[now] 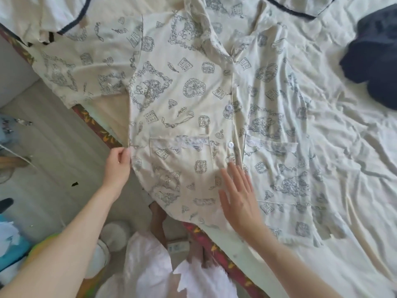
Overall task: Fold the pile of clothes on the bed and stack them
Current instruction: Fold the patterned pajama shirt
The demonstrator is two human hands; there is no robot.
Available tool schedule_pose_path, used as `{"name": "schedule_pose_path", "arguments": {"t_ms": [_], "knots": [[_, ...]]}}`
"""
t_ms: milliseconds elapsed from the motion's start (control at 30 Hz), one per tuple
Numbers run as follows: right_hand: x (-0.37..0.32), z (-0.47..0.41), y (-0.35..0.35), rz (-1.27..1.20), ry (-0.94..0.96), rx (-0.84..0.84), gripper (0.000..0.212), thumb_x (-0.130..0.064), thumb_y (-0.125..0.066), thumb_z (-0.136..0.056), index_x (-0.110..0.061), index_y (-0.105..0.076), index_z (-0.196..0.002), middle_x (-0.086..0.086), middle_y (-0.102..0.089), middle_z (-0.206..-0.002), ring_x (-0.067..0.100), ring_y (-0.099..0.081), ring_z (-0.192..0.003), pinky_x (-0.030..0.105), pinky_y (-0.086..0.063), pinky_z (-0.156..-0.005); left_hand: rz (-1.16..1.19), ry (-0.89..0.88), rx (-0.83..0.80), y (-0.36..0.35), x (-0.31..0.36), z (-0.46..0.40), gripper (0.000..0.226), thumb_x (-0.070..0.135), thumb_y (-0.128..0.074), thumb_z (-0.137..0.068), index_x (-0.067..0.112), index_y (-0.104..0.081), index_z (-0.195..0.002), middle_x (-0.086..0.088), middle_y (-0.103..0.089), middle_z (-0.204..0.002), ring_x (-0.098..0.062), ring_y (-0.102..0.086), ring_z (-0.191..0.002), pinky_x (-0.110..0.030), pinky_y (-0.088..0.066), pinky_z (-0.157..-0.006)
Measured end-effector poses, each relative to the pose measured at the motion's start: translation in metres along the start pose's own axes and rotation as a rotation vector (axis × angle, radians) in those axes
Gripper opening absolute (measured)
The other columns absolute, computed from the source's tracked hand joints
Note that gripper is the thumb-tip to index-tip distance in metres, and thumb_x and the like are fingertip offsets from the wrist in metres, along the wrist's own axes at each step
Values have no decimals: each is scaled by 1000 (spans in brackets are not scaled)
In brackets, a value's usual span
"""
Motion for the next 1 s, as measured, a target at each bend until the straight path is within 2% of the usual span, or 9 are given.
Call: {"name": "schedule_pose_path", "arguments": {"t_ms": [100,200,267,367,500,733,833,900,1000], "knots": [[13,25,-3,4,-4,-10,54,-3,-60,-88,-4,-44,-140,18,-36,-148,35,-27,-140,56,-29,-111,-8,143,-176,-16,-22,22,33,42,-48,-95,10,-52,-101,-3,-55,-100,-20,-54,-95,-36,-46,-89],[19,49,-9,26,3,-20,57,-4,-63,-86,-5,-44,-140,16,-36,-148,33,-26,-140,52,-26,-112,-21,162,-223,-27,-45,47,26,41,-57,-91,15,-54,-86,4,-55,-85,-13,-52,-79,-21,-39,-67],[22,62,-12,12,-1,-26,58,-6,-59,-89,-7,-38,-143,12,-31,-150,29,-21,-141,48,-22,-114,-40,173,-239,-33,-58,63,28,37,-58,-91,9,-55,-85,-1,-53,-81,-16,-49,-76,-23,-34,-61],[28,79,-15,-27,-32,-42,55,-7,-52,-94,-8,-33,-146,9,-25,-153,25,-16,-144,42,-16,-117,-46,161,-93,-30,-79,84,28,26,-48,-98,1,-50,-85,-9,-43,-77,-19,-39,-74,-31,-28,-60],[35,94,-15,7,-94,-45,54,-9,-53,-94,-11,-36,-145,11,-26,-154,24,-13,-145,45,-18,-117,-60,125,105,-7,-90,100,30,23,-39,-102,1,-47,-85,-11,-46,-77,-22,-41,-72,-35,-30,-64],[54,108,-9,92,-140,-51,44,-7,-59,-90,-8,-53,-133,15,-32,-150,31,-23,-142,52,-25,-113,-147,81,156,5,-91,98,35,16,-39,-100,12,-32,-66,-4,-34,-64,-22,-30,-61,-37,-22,-55],[59,111,-4,104,-162,-10,40,-3,-66,-84,-6,-60,-123,18,-43,-144,36,-33,-137,56,-34,-107,-217,165,86,-9,-88,104,13,7,-42,-96,4,-53,-91,-13,-53,-79,-31,-50,-76,-38,-36,-65],[64,112,0,107,-205,9,38,-3,-65,-84,-7,-61,-122,18,-43,-144,36,-33,-138,56,-35,-107,-322,181,58,-20,-79,113,28,5,-47,-94,4,-51,-122,-17,-58,-107,-36,-55,-102,-41,-41,-85],[73,113,5,94,-253,7,38,-5,-62,-88,-8,-59,-125,17,-40,-146,35,-31,-139,53,-30,-109,-387,-66,40,-48,-51,142,31,10,-54,-92,7,-51,-122,-14,-52,-118,-31,-53,-108,-38,-39,-90]]}}
Point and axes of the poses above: each hand's wrist, its own z-axis away from the middle knuckle, its own y-axis out of the back of the hand, x = y × z, the point moved 1 cm from there along -z, towards the middle knuckle
